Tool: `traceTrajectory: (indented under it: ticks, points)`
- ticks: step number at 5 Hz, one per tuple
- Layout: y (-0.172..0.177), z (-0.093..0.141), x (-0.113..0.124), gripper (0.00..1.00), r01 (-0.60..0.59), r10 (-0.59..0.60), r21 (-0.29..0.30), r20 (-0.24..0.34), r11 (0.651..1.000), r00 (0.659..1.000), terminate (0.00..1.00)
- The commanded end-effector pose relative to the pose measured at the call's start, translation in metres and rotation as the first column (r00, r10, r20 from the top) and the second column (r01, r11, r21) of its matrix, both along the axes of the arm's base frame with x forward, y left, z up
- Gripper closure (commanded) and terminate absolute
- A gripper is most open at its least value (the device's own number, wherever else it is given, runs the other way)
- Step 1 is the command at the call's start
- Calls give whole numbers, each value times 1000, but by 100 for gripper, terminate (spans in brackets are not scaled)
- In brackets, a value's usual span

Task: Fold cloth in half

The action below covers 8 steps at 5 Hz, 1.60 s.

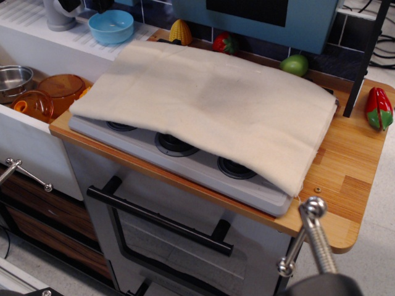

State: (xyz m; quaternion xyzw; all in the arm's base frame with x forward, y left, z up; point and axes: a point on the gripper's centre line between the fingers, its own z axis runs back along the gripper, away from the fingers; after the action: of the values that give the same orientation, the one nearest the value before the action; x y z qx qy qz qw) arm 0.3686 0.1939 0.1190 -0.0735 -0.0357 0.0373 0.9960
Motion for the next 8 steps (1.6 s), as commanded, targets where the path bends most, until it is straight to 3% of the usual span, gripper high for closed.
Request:
traceTrajectory:
  ticks: [1, 2, 4, 7, 8]
  points:
    - [0, 0, 0, 0, 0, 0, 0, 0, 1000, 1000, 0]
    - [-1, -8, 2, 0, 7, -7, -54, 15, 999, 1000, 0]
    - [-3, -32, 5, 0, -57, 53, -155, -29, 986, 998, 0]
    - [-5, -69, -6, 0, 1, -3, -79, -20, 997, 1000, 0]
    - [-11, -79, -6, 0, 6, -6, -92, 0, 996, 1000, 0]
